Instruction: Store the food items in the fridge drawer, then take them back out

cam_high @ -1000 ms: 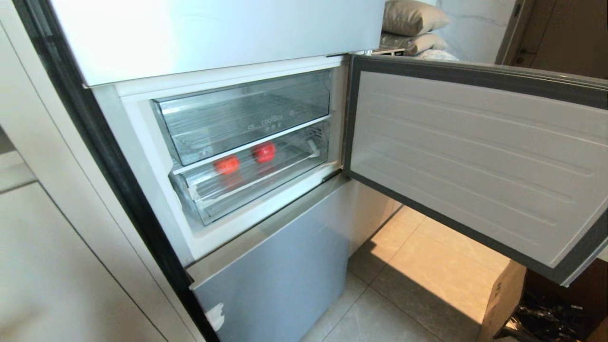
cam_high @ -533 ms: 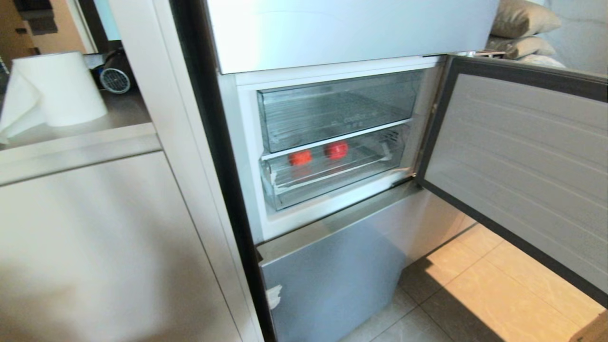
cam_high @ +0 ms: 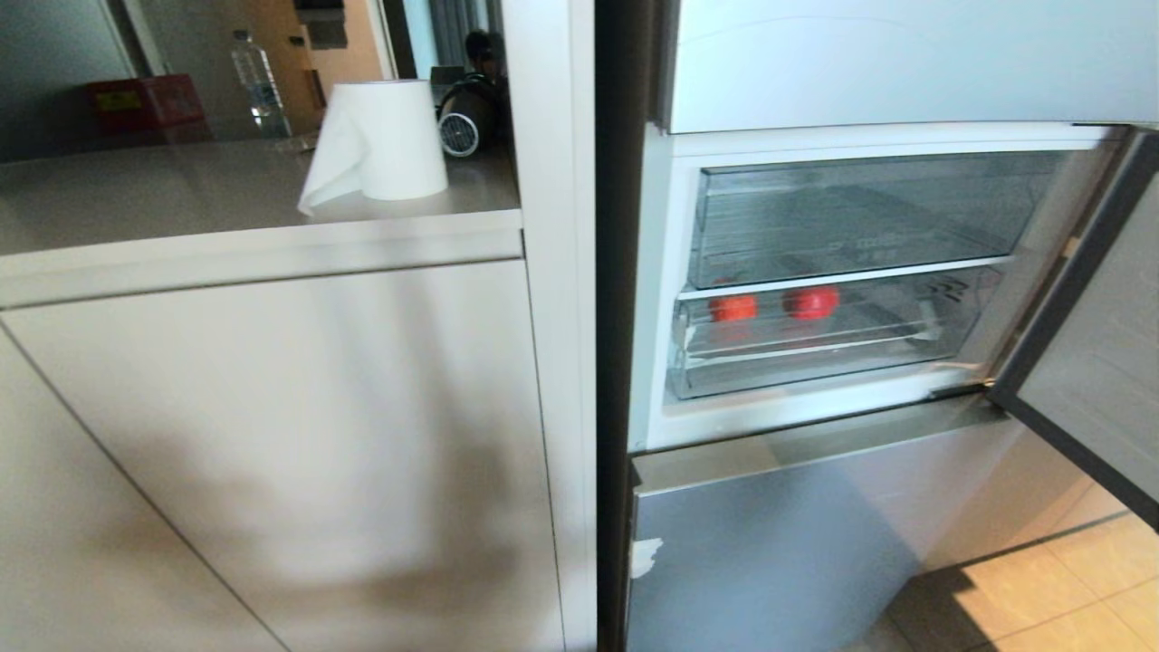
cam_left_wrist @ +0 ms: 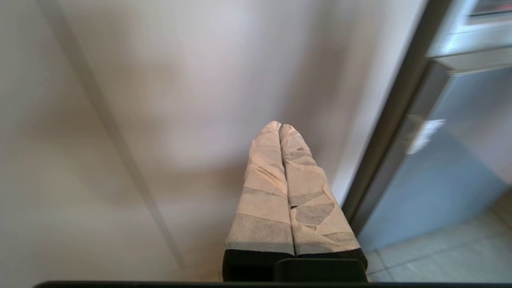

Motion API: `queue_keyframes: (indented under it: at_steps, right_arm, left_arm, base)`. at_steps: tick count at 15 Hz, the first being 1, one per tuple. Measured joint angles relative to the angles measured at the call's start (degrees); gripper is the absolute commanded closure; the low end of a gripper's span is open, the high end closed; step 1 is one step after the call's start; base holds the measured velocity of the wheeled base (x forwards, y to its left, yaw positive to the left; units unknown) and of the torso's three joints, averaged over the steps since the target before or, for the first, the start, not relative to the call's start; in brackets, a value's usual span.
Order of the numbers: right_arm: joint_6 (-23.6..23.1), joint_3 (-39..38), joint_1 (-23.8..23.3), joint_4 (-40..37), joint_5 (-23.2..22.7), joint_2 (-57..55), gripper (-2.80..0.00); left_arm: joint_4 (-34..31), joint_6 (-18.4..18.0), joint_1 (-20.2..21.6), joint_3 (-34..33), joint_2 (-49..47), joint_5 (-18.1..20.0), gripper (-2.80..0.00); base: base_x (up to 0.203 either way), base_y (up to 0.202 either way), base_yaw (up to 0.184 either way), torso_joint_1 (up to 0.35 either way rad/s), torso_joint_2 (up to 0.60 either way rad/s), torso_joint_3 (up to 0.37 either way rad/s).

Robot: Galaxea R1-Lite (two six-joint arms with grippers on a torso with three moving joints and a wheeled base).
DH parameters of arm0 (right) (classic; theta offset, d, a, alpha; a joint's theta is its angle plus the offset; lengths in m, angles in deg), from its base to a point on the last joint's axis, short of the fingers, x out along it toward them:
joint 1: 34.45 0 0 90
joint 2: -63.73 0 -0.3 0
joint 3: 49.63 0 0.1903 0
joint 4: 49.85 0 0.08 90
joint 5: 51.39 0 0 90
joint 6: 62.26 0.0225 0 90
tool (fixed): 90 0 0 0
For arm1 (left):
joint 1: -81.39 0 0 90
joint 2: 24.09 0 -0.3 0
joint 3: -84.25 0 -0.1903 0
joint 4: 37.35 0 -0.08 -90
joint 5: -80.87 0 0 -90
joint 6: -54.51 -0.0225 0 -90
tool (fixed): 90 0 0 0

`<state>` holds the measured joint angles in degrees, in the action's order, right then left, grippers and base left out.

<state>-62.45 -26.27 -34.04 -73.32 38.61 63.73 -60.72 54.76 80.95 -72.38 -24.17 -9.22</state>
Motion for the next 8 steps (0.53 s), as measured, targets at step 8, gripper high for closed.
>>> queue_keyframes:
  at_steps: [8]
  right_arm:
    - [-4.16, 0.46, 0.00, -0.41, -1.90, -0.07, 0.00]
  left_arm:
    - [0.00, 0.00, 0.00, 0.00, 0.00, 0.00, 0.00]
  base:
    - [0.000, 0.000, 0.027, 0.000, 0.00, 0.001]
